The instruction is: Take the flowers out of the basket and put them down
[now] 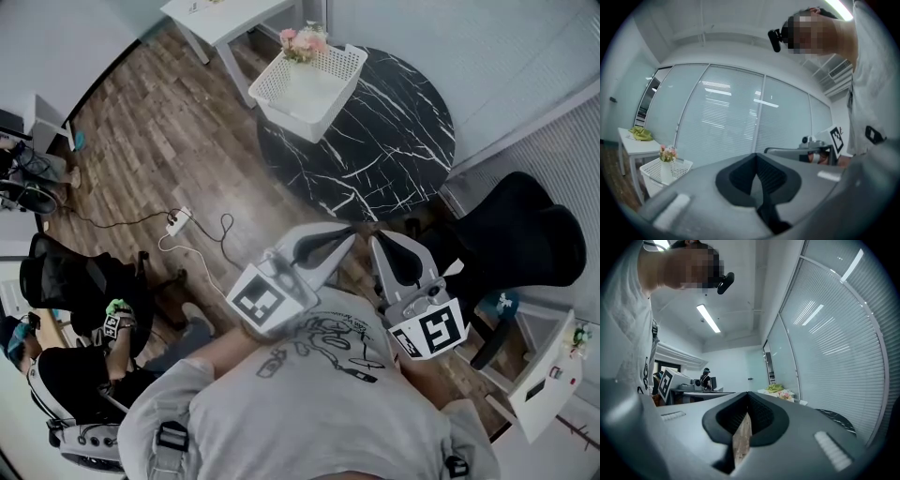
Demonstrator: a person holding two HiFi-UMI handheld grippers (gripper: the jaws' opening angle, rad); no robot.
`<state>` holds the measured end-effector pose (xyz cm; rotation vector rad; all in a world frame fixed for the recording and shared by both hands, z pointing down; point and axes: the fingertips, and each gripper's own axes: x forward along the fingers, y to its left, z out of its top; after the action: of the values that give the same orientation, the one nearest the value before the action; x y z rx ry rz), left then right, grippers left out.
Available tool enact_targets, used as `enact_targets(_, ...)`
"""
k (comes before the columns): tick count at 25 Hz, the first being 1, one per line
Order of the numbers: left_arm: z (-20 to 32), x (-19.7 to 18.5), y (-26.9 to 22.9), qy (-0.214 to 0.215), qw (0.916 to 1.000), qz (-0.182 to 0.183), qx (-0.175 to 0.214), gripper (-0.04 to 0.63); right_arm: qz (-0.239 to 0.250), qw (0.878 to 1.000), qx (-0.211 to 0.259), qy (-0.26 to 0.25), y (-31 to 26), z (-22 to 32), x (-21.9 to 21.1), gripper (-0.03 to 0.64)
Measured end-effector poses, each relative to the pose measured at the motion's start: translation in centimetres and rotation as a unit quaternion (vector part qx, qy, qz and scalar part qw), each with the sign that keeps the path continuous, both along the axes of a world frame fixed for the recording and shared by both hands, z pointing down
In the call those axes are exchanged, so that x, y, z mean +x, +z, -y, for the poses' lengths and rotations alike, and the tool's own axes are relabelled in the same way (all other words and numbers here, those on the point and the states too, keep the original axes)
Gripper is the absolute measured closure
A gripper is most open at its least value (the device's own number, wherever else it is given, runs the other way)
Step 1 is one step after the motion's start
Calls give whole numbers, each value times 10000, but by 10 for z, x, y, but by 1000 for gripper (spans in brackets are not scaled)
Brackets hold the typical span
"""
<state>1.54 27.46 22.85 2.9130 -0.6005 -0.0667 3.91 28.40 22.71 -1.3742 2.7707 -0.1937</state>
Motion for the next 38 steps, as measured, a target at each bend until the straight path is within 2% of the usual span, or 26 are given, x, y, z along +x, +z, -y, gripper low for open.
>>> enact_targets(8,5,-4,7,-172,9998,57,-58,592,45,9998,-82,-189,7,2,-4,611)
enact_targets(18,25,-9,2,-263,9996,11,72,592,34,9996,-9,-278,8,18,-9,611)
enact_targets(28,62,-23,3,-336,9994,-25,37,592,31,9994,-51,-339,13,58,-22,611)
enact_targets(38,121,-41,4,-402,9992,-25,36,592,-3,9993,-77,-355,15,115,-37,611)
